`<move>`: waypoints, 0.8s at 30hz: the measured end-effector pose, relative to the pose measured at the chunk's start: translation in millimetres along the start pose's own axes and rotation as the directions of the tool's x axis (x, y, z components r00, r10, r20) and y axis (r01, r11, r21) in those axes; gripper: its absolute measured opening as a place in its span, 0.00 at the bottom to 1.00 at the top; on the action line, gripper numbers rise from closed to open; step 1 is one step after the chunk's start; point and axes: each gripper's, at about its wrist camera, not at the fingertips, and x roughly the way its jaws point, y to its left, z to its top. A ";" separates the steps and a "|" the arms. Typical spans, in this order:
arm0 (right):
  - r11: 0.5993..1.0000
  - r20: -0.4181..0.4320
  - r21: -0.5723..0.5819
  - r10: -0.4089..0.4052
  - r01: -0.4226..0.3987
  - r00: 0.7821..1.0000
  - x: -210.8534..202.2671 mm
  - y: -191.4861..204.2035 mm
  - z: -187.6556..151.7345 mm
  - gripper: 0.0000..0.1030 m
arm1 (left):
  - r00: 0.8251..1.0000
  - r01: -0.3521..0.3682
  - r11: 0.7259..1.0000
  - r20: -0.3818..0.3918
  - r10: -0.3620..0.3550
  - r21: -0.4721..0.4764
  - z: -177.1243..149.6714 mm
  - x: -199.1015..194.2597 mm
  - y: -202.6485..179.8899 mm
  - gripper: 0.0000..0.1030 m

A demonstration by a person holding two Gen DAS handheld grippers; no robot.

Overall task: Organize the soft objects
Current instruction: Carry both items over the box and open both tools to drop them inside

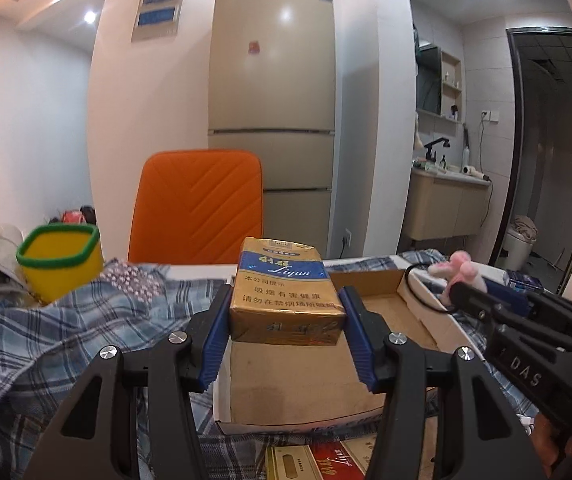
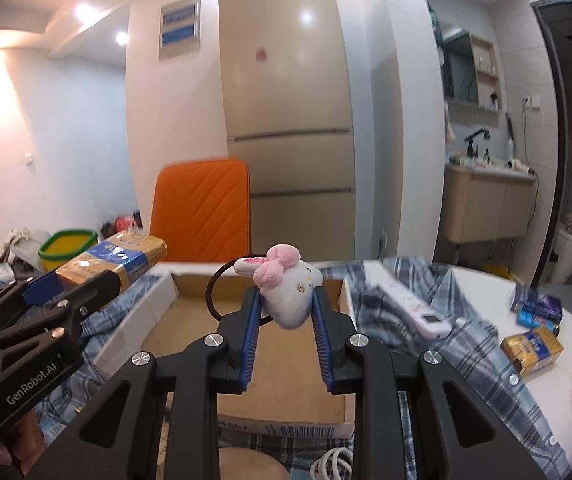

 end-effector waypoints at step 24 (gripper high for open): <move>1.000 -0.072 0.014 0.003 -0.002 0.997 14.8 -4.4 -5.9 0.61 | 0.999 -0.002 1.000 -0.033 0.002 0.021 0.4 7.2 2.1 0.52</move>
